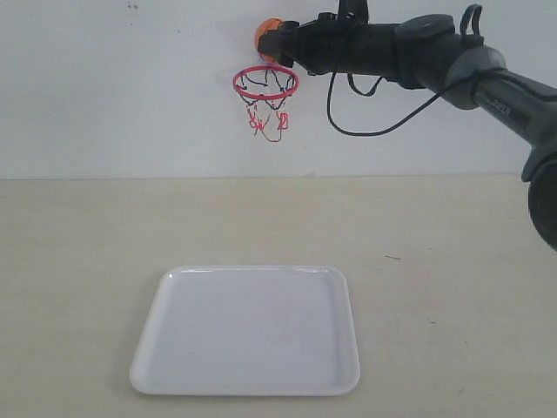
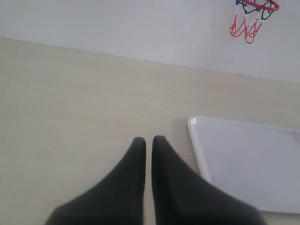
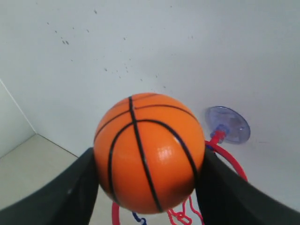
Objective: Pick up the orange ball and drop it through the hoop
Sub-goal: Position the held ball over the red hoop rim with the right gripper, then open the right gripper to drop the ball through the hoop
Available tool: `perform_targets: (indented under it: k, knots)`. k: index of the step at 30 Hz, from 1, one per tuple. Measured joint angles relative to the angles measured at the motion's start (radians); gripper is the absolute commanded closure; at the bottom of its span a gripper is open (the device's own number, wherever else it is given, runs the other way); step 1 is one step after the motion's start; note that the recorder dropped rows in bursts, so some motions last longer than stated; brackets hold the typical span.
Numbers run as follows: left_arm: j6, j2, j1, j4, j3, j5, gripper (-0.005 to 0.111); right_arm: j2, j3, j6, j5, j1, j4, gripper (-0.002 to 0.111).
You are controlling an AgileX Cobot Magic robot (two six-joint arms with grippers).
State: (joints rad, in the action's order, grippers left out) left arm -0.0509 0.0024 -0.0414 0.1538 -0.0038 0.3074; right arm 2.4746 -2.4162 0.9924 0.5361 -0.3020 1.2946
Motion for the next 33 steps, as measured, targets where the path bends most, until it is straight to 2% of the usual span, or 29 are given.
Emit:
perform_targets:
  k: [8, 10, 13, 14, 17, 19, 22, 27, 30, 33]
  knots:
    - [0.0, 0.0, 0.0, 0.0, 0.0, 0.0, 0.103, 0.017, -0.001, 0.002, -0.023, -0.006, 0.0, 0.108]
    - [0.0, 0.0, 0.0, 0.0, 0.0, 0.0, 0.103, 0.017, -0.001, 0.002, -0.042, -0.012, -0.002, 0.105]
    - [0.0, 0.0, 0.0, 0.0, 0.0, 0.0, 0.103, 0.017, -0.001, 0.011, -0.072, -0.027, -0.011, 0.085]
    - [0.0, 0.0, 0.0, 0.0, 0.0, 0.0, 0.103, 0.017, -0.001, 0.011, -0.078, -0.032, -0.016, 0.071]
    - [0.0, 0.0, 0.0, 0.0, 0.0, 0.0, 0.103, 0.017, -0.001, -0.008, -0.108, -0.041, -0.018, 0.038]
    - [0.0, 0.0, 0.0, 0.0, 0.0, 0.0, 0.103, 0.017, -0.001, -0.044, -0.138, -0.041, -0.022, 0.034]
    - [0.0, 0.0, 0.0, 0.0, 0.0, 0.0, 0.103, 0.017, -0.001, -0.077, -0.166, -0.039, -0.024, 0.039]
    - [0.0, 0.0, 0.0, 0.0, 0.0, 0.0, 0.103, 0.017, -0.002, -0.086, -0.149, -0.039, -0.024, 0.057]
    - [0.0, 0.0, 0.0, 0.0, 0.0, 0.0, 0.103, 0.011, -0.002, -0.088, -0.126, -0.037, -0.024, 0.074]
    - [0.0, 0.0, 0.0, 0.0, 0.0, 0.0, 0.103, -0.016, -0.002, -0.088, -0.096, -0.029, -0.024, 0.097]
